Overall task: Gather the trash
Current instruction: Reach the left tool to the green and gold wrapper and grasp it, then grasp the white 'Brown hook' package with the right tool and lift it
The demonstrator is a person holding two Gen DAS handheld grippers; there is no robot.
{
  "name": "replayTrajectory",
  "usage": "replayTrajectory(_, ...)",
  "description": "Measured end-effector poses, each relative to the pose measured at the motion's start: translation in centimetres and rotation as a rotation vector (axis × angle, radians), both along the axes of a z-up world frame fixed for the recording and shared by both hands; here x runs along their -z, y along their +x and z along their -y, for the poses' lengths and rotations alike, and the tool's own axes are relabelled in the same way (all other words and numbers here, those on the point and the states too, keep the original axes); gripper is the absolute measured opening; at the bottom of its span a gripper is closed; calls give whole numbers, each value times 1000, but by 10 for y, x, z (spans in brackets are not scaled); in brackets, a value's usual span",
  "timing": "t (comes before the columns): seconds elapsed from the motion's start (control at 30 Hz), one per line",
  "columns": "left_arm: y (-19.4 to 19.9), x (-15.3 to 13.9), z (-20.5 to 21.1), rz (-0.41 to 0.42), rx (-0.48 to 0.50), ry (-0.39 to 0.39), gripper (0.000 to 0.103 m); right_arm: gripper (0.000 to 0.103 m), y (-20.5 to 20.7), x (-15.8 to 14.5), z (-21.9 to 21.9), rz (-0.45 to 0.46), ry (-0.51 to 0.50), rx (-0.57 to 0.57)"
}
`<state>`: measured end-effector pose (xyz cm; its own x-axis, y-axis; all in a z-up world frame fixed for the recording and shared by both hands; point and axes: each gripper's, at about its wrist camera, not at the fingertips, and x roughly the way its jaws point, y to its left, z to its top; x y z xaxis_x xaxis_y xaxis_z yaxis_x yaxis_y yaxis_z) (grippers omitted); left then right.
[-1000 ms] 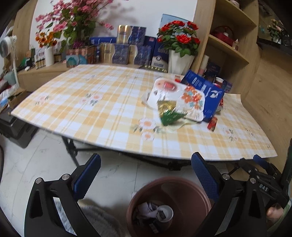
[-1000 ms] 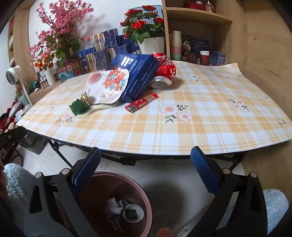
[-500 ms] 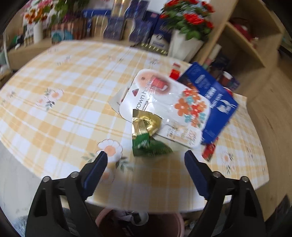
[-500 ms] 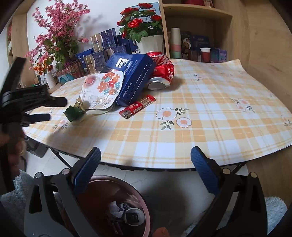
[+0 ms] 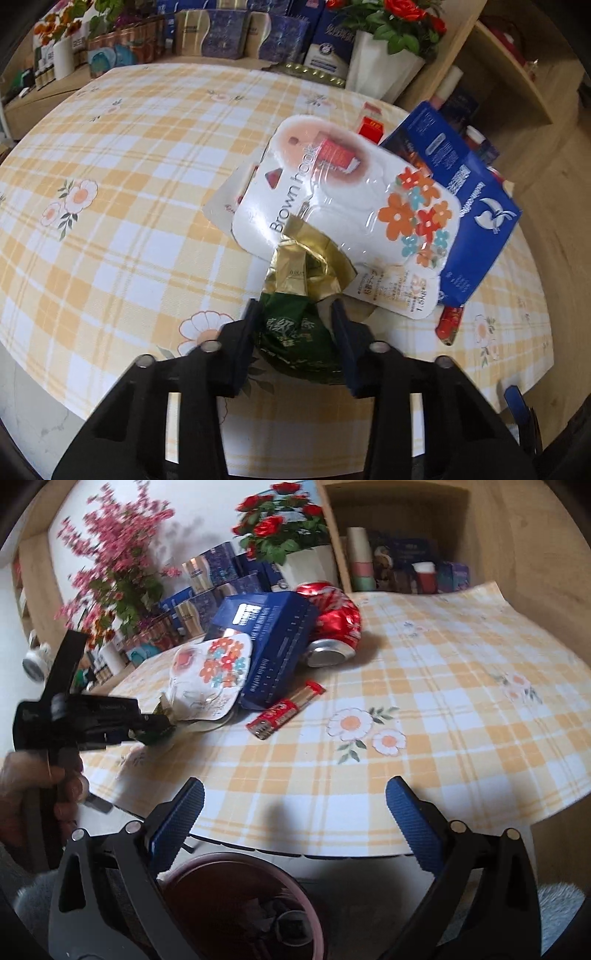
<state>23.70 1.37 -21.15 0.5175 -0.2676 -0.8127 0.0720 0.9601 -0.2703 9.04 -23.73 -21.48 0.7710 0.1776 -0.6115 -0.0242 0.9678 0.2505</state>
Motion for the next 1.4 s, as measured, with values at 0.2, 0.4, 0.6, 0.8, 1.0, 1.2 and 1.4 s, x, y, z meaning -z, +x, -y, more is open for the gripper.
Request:
replayTrajectory(0.2,-15,-21,-21,77,15,-31,32,97,6,-28,-13,86,-141,-108)
replayTrajectory(0.4,-45,-43,-48,136,-4,-80,32,96,57,-70,-30,174,-312,-337)
replayTrajectory(0.6,-79,-41,-68,185,-12,-56,32,87,117,-70,-75,99,-504,-544)
replayTrajectory(0.8,-105,-30,-73,226,-3,-63,32,85,139,-58,-137,101,-776,-775)
replayTrajectory(1.0,-111,-16,-72,218,24,-90,32,74,163,-31,-166,28,-894,-844)
replayTrajectory(1.2,-106,-5,-83,181,-3,-161,32,70,176,-15,-174,-10,-930,-828)
replayTrajectory(1.4,-105,-2,-79,175,10,-172,32,60,169,-13,-178,6,-950,-847)
